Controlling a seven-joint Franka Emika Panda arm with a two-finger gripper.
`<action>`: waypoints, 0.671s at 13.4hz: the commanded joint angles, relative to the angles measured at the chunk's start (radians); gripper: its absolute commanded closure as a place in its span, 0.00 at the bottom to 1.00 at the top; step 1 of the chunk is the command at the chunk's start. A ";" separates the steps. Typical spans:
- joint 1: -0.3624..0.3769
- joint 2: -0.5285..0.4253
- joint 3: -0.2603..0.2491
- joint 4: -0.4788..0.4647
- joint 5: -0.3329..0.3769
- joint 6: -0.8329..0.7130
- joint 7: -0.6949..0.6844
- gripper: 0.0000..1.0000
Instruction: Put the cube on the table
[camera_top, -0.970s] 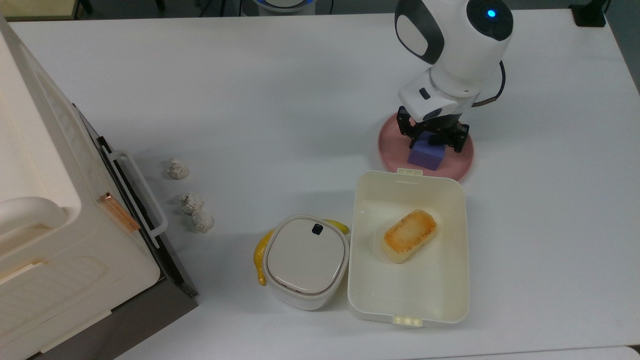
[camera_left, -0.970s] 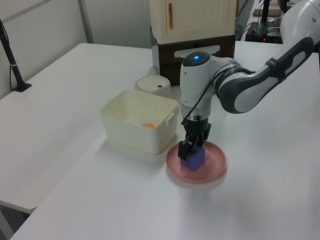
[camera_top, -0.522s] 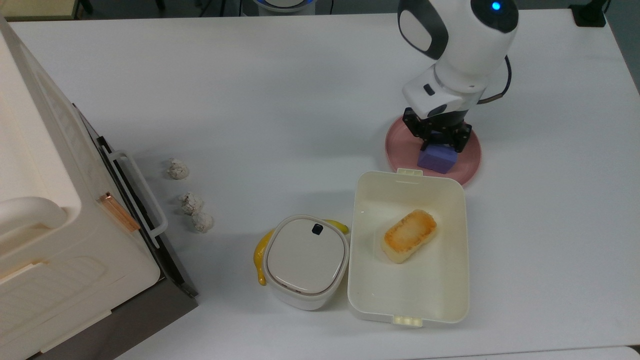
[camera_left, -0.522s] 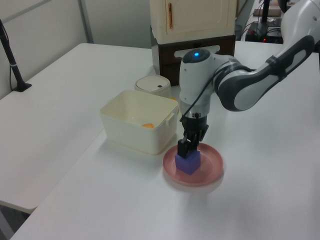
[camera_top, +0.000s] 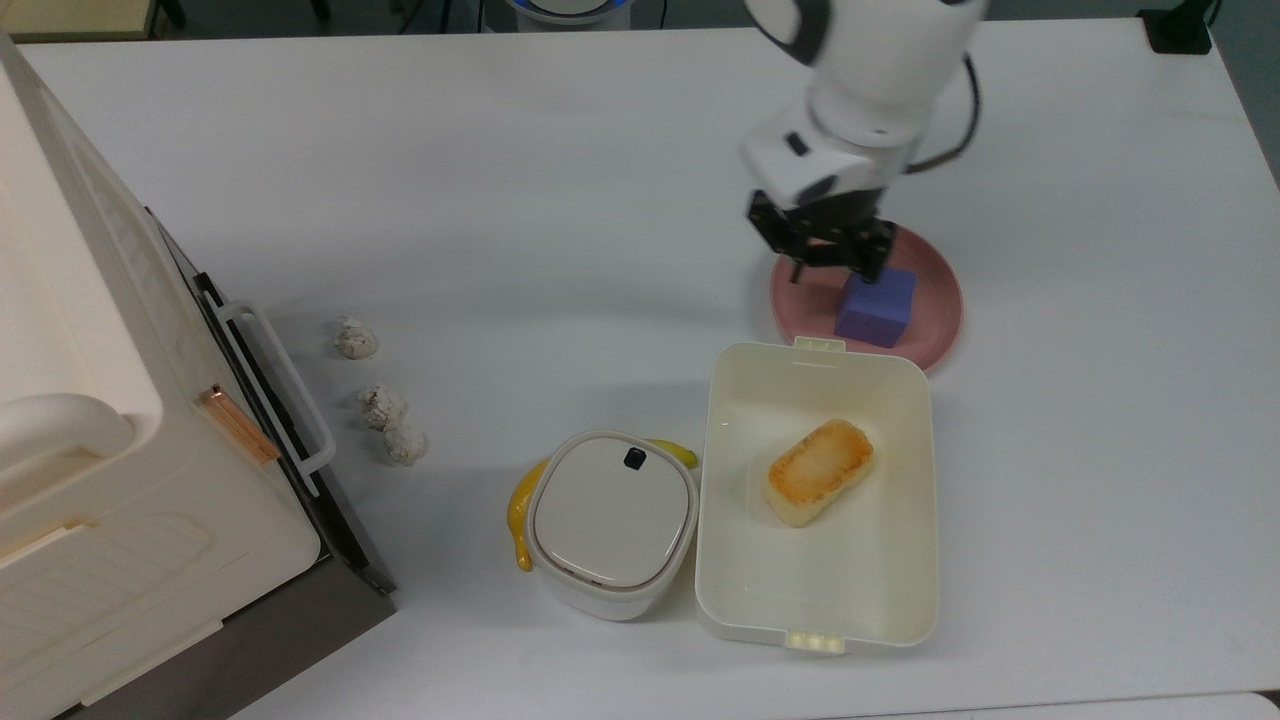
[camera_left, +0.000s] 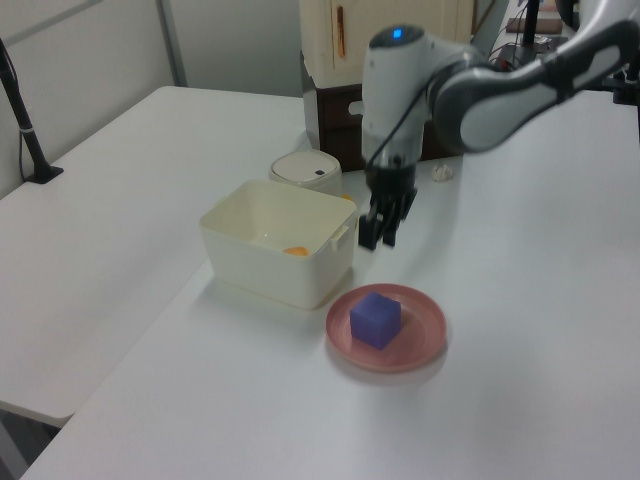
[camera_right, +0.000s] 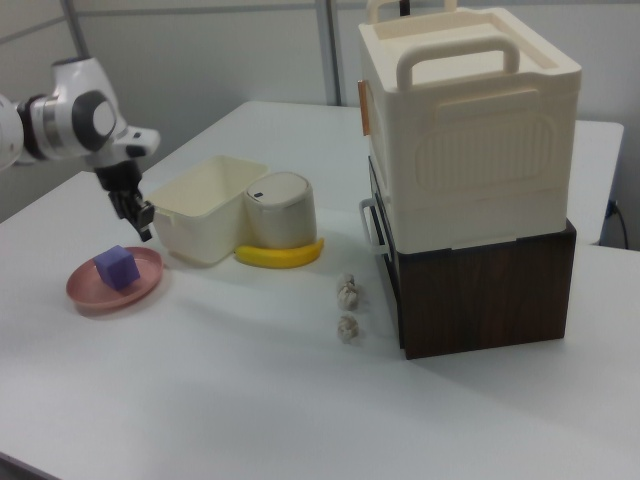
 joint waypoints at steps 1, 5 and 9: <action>-0.018 -0.073 -0.002 -0.014 0.033 -0.130 -0.115 0.00; -0.012 -0.067 -0.002 -0.012 0.038 -0.120 -0.108 0.00; 0.047 -0.054 0.000 0.006 0.033 -0.093 -0.054 0.00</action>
